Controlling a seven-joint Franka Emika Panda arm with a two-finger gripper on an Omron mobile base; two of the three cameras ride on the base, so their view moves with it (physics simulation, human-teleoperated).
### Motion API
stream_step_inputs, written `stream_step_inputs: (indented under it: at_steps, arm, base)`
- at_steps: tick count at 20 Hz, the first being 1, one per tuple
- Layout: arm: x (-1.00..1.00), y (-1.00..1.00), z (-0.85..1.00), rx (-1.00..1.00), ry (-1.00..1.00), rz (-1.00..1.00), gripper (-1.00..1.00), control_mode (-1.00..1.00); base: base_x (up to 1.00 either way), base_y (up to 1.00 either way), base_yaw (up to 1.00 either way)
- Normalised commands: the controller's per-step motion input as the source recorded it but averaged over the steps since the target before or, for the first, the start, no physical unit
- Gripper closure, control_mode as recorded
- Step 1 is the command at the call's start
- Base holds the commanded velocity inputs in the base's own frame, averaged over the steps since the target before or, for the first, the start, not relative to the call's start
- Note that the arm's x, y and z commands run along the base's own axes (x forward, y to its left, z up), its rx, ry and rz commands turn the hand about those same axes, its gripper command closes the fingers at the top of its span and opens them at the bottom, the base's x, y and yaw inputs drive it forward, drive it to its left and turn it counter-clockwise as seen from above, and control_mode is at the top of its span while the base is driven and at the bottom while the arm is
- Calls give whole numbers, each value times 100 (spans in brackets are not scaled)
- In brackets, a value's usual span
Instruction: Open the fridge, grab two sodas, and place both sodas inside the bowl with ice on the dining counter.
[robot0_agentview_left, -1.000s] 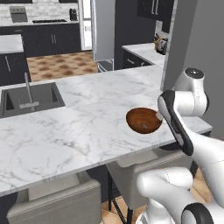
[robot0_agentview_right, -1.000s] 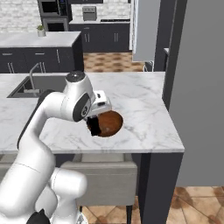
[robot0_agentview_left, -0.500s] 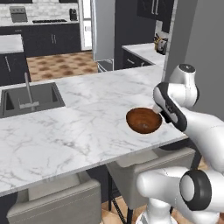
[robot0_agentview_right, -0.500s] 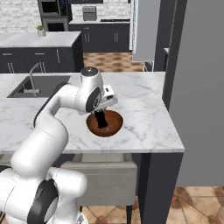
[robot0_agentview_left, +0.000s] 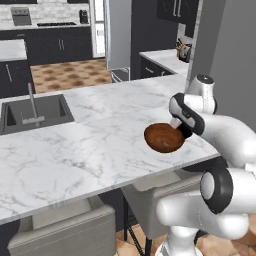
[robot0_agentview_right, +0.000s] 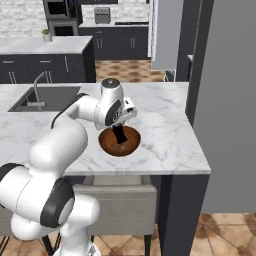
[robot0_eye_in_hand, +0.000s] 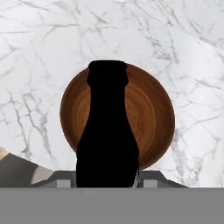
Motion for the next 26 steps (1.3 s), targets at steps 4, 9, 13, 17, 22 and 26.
stream_step_inputs:
  at_steps: [4,9,13,17,22,26]
  arm:
    - [1,0,-36,-8,1,0,100,-100]
    - [5,5,-36,-10,0,0,100,-100]
    - [29,4,-34,-1,0,1,100,-100]
    - [31,0,-30,0,1,8,100,-100]
    - [18,4,-12,0,1,9,100,-100]
    - [15,14,-9,-2,2,9,100,-100]
  base:
    - [0,0,0]
    - [0,0,0]
    - [0,0,0]
    - [0,0,0]
    - [0,0,0]
    - [0,0,0]
